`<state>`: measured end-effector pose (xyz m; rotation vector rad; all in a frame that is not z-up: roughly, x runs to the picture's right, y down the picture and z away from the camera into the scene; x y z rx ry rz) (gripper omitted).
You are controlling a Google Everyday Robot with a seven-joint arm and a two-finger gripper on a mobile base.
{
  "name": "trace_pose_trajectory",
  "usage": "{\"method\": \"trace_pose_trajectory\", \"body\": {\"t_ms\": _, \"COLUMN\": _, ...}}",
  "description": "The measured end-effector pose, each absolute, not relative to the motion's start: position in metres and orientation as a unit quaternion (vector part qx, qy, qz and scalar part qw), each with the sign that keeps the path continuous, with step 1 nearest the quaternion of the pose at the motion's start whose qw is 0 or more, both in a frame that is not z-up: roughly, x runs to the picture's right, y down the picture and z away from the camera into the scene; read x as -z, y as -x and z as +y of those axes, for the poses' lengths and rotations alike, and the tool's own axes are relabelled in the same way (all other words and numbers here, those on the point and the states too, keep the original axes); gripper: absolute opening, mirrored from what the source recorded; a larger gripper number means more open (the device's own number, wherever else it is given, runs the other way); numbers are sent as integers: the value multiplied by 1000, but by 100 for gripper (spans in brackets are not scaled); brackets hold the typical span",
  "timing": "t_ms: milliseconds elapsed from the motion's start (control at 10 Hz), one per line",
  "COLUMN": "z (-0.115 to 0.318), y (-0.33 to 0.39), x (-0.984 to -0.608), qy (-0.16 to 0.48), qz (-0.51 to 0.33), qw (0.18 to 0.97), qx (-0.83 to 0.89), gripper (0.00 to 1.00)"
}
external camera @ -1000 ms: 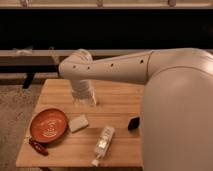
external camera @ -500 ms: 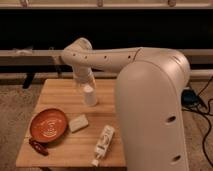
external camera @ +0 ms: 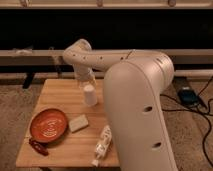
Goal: Place the ceramic cup over the eraser
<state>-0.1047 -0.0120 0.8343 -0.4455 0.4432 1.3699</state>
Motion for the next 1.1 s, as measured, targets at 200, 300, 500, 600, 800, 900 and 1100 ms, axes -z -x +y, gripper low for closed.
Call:
{"method": "trace_pose_trajectory", "body": {"t_ms": 200, "z": -9, "y": 98, "x": -850, "qy": 209, "qz": 209, "qw": 722, "qx": -626, "gripper": 65}}
{"method": "trace_pose_trajectory", "body": {"t_ms": 300, "z": -6, "y": 98, "x": -855, "qy": 213, "qz": 211, "qw": 720, "qx": -626, "gripper": 65}}
{"method": "trace_pose_trajectory", "body": {"t_ms": 500, "z": -1, "y": 101, "x": -866, "qy": 227, "qz": 217, "qw": 714, "qx": -626, "gripper": 65}}
{"method": "trace_pose_trajectory", "body": {"t_ms": 600, "z": 0, "y": 100, "x": -868, "qy": 230, "qz": 219, "qw": 712, "qx": -626, "gripper": 65}}
{"method": "trace_pose_trajectory", "body": {"t_ms": 800, "z": 4, "y": 100, "x": -875, "qy": 245, "qz": 220, "qw": 705, "qx": -628, "gripper": 65}}
{"method": "trace_pose_trajectory", "body": {"t_ms": 900, "z": 6, "y": 100, "x": -878, "qy": 250, "qz": 220, "qw": 704, "qx": -627, "gripper": 65}}
{"method": "trace_pose_trajectory", "body": {"t_ms": 1100, "z": 12, "y": 100, "x": -884, "qy": 260, "qz": 220, "qw": 701, "qx": -626, "gripper": 65}}
